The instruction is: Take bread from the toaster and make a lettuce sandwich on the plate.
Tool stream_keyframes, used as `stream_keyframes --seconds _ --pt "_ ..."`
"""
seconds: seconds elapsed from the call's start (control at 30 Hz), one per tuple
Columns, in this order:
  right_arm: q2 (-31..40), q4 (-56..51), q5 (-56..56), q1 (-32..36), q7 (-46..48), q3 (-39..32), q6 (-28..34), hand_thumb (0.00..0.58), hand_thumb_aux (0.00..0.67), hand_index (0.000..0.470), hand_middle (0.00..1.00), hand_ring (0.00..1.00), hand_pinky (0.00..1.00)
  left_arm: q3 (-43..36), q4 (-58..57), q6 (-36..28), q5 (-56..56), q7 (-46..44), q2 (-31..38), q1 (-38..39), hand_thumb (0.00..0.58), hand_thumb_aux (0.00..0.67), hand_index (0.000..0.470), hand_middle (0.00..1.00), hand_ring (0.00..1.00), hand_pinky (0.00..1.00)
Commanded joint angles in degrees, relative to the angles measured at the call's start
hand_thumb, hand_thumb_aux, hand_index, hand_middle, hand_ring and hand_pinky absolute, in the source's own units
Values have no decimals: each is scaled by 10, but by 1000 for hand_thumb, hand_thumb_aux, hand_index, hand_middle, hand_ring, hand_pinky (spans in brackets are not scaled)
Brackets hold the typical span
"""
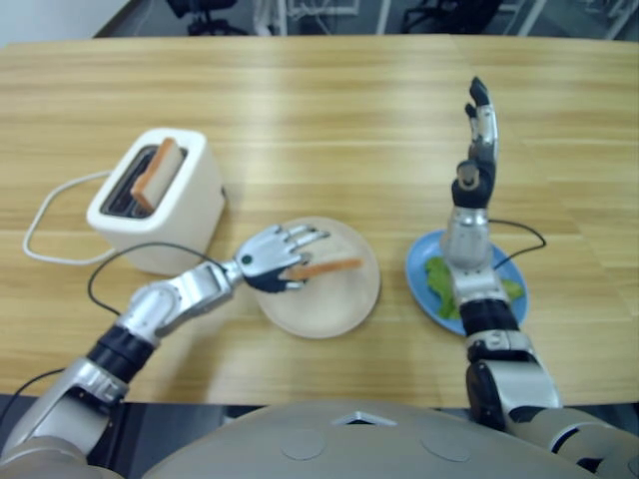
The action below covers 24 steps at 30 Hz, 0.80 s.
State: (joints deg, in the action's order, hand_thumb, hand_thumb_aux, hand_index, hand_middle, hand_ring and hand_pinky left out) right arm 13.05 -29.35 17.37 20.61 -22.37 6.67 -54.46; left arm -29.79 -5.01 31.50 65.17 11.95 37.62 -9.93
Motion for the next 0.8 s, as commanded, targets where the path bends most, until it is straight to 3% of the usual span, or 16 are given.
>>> stream_keyframes --seconds 0.03,0.53,0.8 --pt "1 11 -9 -5 7 5 8 0 0 0 0 0 0 -9 -1 -3 9 -13 4 -2 0 0 0 0 0 0" --pt "10 24 -6 -9 13 12 14 0 0 0 0 0 0 74 55 -26 -52 -8 13 -37 0 0 0 0 0 0" --pt "119 32 26 -40 11 63 46 0 0 0 0 0 0 186 112 -41 -242 -7 -57 -70 0 0 0 0 0 0"
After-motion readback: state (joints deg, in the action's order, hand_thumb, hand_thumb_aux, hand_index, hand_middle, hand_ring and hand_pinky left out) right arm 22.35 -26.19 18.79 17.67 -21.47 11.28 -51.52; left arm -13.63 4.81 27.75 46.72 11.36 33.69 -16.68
